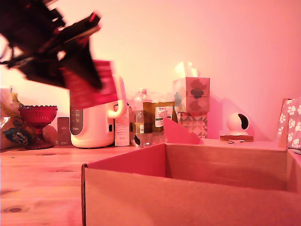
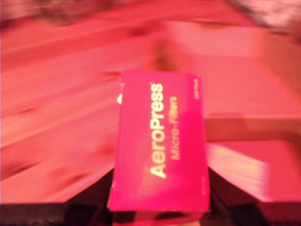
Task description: Pick the red carton of coffee filters and place it in the cardboard box
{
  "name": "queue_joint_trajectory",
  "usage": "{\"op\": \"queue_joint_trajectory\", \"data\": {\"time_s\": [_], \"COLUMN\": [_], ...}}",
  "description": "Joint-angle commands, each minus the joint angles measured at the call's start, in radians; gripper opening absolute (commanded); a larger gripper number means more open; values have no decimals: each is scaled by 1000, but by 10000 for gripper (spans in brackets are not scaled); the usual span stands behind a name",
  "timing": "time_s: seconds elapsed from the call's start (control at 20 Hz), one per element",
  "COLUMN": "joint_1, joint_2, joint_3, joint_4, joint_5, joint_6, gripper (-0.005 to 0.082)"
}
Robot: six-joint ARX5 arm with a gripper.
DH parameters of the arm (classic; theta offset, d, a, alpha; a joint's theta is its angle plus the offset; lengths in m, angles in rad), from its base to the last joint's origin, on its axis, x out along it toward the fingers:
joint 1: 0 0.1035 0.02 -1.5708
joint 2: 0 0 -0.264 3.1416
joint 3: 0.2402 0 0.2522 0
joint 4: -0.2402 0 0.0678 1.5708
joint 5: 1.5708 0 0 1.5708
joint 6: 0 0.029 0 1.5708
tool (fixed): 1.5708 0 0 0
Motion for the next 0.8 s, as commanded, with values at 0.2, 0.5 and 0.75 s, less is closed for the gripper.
{"op": "queue_joint_trajectory", "data": {"time_s": [0.2, 0.5, 0.75], "joint_1": [-106, -186, -232], "joint_2": [111, 251, 343], "joint_3": [1, 1, 3], "joint_4": [215, 359, 401], "joint_5": [56, 122, 125], "joint_6": [37, 61, 103], "gripper": [213, 213, 213]}}
